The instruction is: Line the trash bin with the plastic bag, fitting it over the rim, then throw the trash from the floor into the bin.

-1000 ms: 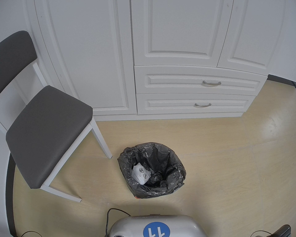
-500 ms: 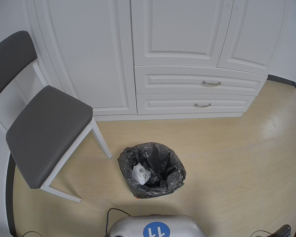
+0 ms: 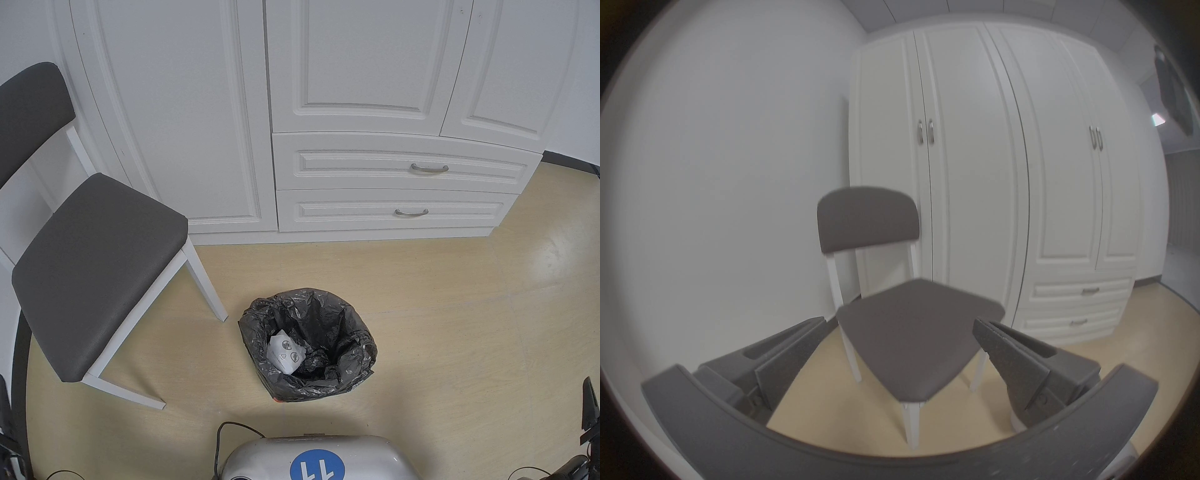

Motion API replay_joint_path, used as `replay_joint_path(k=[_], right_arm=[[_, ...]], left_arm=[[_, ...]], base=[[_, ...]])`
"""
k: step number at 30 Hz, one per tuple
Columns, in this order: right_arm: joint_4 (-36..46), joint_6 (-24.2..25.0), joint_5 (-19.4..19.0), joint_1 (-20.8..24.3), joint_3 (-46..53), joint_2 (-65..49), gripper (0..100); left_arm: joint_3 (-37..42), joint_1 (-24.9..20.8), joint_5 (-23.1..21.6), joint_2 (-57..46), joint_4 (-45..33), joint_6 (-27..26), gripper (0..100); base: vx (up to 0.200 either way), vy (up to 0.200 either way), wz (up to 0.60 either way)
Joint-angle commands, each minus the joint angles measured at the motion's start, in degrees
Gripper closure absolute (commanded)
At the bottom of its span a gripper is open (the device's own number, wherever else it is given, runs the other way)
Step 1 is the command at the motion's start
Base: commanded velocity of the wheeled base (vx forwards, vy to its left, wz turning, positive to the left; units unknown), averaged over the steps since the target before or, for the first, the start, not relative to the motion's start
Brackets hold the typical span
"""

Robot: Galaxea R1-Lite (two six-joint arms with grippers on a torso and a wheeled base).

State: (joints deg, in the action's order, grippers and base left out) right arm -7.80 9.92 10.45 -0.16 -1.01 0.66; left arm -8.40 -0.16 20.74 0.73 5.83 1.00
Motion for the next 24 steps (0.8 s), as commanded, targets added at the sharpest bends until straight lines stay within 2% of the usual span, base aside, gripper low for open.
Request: replay_joint_path(k=[1, 7, 11, 14, 18, 21, 24], right_arm=[[4.02, -0.52, -2.45, 0.07, 0.92, -0.66, 0], [4.02, -2.98, -5.17, -0.02, 0.92, -0.66, 0], [4.29, -2.1, -9.66, -0.02, 0.92, -0.66, 0], [4.37, -3.68, -12.38, -0.02, 0.92, -0.66, 0], [4.2, -7.9, -11.33, 0.16, 0.92, -0.66, 0], [5.34, -10.01, -10.89, 0.07, 1.01, -0.66, 0], [7.45, -9.84, -10.89, 0.07, 1.01, -0.66, 0]], left_arm=[[8.31, 0.07, -0.26, -0.73, -1.17, 0.85, 0], [8.22, 0.07, -1.49, -0.73, -2.22, 1.02, 0], [8.31, 0.07, -2.98, -0.73, -2.14, 0.93, 0], [8.22, 0.07, -4.04, -0.73, -2.49, 0.23, 0], [8.22, 0.07, -8.52, -0.73, -2.66, -0.3, 0], [8.31, -0.02, -9.75, -0.64, -3.19, 0.23, 0], [8.31, -0.02, -9.84, -0.64, -3.19, 0.23, 0]], base=[[0.0, 0.0, 0.0], [0.0, 0.0, 0.0], [0.0, 0.0, 0.0], [0.0, 0.0, 0.0], [0.0, 0.0, 0.0], [0.0, 0.0, 0.0], [0.0, 0.0, 0.0]])
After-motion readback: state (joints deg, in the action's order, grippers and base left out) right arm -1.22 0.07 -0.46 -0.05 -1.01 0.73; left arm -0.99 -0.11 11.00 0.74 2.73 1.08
